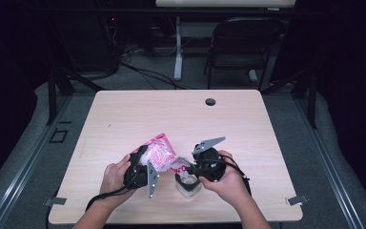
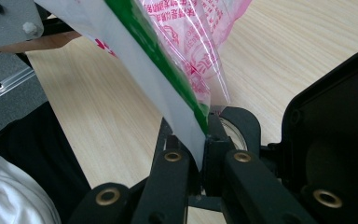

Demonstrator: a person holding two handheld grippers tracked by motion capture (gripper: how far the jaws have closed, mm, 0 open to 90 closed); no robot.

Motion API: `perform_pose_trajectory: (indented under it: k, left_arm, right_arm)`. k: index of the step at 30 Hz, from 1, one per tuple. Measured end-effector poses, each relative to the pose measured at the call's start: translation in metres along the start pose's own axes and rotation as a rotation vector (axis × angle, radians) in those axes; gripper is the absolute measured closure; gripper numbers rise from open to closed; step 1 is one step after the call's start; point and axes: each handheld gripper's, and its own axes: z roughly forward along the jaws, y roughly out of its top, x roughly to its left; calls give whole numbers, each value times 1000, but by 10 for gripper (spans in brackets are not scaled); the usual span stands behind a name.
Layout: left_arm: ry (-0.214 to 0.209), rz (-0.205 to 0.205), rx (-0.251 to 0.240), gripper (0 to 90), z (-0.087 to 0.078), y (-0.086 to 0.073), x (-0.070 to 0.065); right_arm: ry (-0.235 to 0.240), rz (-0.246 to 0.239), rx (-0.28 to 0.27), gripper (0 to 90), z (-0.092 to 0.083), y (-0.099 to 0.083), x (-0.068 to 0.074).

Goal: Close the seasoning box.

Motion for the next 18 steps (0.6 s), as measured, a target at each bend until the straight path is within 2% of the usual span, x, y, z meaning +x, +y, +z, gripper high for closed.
perform_pose_trajectory:
  k: [4,14,18]
  left_arm:
    - [-2,6,2,670,-1,0,0]
    - [18,65,9,670,-3,4,4]
    - [35,100,10,670,-5,7,6]
  right_arm:
    - [-2,-2,0,897,0,0,0]
    - [-7,-2,-2,897,1,0,0]
    - [-2,3,1,897,0,-1,0]
